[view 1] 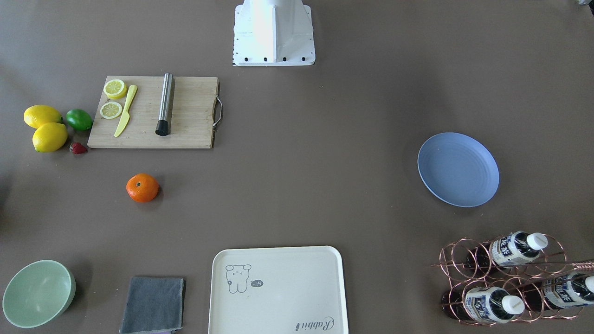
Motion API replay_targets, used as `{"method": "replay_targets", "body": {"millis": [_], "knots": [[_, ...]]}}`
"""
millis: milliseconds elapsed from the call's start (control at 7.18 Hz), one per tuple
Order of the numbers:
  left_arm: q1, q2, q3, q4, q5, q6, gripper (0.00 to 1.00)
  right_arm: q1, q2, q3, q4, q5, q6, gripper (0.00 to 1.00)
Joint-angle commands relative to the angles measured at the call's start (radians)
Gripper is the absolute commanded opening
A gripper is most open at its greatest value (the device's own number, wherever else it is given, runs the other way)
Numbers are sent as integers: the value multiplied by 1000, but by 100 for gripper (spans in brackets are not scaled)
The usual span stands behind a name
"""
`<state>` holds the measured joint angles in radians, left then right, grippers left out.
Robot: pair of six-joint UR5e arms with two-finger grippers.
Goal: Pick orange to plate
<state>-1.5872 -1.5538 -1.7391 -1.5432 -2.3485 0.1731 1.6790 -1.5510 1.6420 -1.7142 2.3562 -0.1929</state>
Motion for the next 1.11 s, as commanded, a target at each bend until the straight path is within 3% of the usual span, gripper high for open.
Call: {"method": "replay_targets", "body": {"millis": [0,975], "knots": [[-25,12,1,0,1,0,98,-2,3,-4,1,2,1,100],[-25,15,-2,0,0,-3,98,-2,-29,-5,42,5,0,100]]}}
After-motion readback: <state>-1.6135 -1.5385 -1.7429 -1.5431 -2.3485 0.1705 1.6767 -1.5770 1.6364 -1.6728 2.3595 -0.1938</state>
